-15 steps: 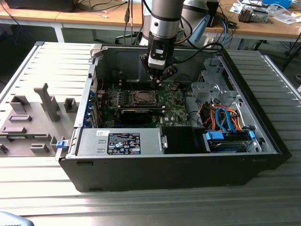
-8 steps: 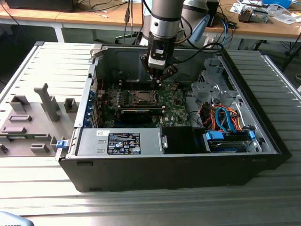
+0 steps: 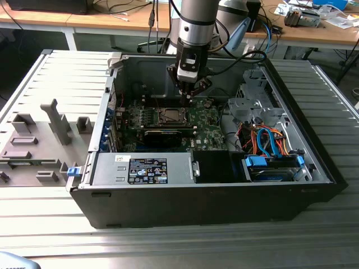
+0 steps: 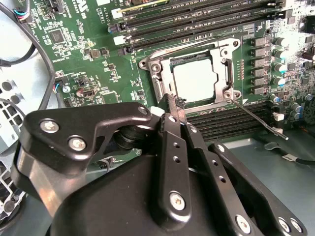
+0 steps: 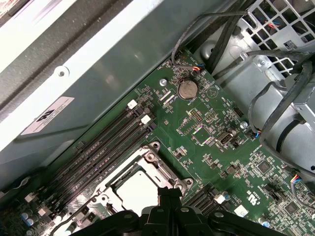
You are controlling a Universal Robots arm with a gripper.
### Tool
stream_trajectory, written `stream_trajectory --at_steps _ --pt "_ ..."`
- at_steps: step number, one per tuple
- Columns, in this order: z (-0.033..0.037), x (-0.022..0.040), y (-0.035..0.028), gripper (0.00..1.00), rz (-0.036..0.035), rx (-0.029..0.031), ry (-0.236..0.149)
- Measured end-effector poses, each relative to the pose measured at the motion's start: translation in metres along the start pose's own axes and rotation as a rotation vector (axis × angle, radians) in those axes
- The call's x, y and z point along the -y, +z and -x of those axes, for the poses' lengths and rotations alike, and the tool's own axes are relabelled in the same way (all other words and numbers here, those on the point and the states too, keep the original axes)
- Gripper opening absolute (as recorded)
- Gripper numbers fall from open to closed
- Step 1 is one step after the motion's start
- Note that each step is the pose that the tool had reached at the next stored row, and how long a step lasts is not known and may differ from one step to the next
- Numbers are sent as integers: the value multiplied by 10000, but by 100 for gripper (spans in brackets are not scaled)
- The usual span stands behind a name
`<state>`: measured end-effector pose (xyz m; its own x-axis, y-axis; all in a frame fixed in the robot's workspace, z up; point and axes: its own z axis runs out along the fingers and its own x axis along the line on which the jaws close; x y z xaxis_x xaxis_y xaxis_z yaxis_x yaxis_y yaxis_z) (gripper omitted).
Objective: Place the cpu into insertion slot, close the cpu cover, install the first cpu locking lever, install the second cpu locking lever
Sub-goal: 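Install the first cpu locking lever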
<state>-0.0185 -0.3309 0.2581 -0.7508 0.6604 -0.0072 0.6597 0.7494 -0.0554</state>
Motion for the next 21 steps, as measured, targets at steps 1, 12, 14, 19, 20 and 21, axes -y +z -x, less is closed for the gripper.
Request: stream_trajectory --at_steps 1,12,14,19,20,21 --pt "0 0 0 11 0 0 -5" --pt "0 0 0 11 1 5 -82" --pt "0 0 0 11 1 6 -94" --pt "0 0 0 11 2 8 -133" --pt "0 0 0 11 1 9 -138" --pt "0 0 0 11 2 9 -150"
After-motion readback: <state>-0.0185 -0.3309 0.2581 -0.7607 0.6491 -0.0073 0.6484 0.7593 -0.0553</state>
